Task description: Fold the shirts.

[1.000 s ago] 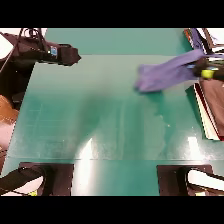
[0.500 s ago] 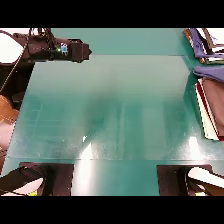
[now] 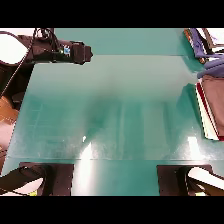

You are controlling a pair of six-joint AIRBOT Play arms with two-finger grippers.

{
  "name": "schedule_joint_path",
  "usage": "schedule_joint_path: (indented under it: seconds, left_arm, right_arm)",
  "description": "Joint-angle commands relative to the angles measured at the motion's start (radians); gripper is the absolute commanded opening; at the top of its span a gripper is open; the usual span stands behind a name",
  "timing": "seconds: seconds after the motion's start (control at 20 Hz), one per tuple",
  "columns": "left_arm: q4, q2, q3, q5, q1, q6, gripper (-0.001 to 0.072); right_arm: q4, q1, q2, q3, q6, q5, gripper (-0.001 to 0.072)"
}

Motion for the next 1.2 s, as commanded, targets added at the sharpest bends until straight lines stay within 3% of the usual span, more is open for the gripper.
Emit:
schedule_joint_path:
  seconds: [0.0,0.35,0.6,0.65,0.7,0.75,0.8,0.95,1.15]
  left_arm:
    - [0.000,0.000,0.000,-0.016,0.000,0.004,0.0025]
    - [0.000,0.000,0.000,-0.028,0.000,0.011,0.0025]
    - [0.000,0.000,0.000,-0.035,0.000,0.019,0.0025]
    - [0.000,0.000,0.000,-0.037,0.000,0.019,0.0025]
    - [0.000,0.000,0.000,-0.038,0.000,0.019,0.0025]
    - [0.000,0.000,0.000,-0.039,0.000,0.019,0.0025]
    - [0.000,0.000,0.000,-0.038,0.000,0.020,0.0025]
    - [0.000,0.000,0.000,-0.038,0.000,0.020,0.0025]
    - [0.000,0.000,0.000,-0.039,0.000,0.019,0.0025]
  right_arm:
    - [-0.184,-0.005,0.075,0.016,0.101,0.040,0.0018]
    - [-0.459,-0.159,0.296,-0.253,0.244,0.115,0.0018]
    - [-0.506,-0.371,0.380,-0.455,0.264,0.160,0.0034]
    - [-0.507,-0.401,0.384,-0.489,0.261,0.169,0.0201]
    - [-0.515,-0.423,0.381,-0.511,0.260,0.176,0.0427]
    - [-0.535,-0.442,0.373,-0.521,0.260,0.185,0.0585]
    - [-0.545,-0.460,0.364,-0.517,0.261,0.203,0.0634]
    - [-0.498,-0.456,0.349,-0.410,0.261,0.243,0.0633]
    - [-0.359,-0.158,0.349,-0.253,0.261,0.227,0.0632]
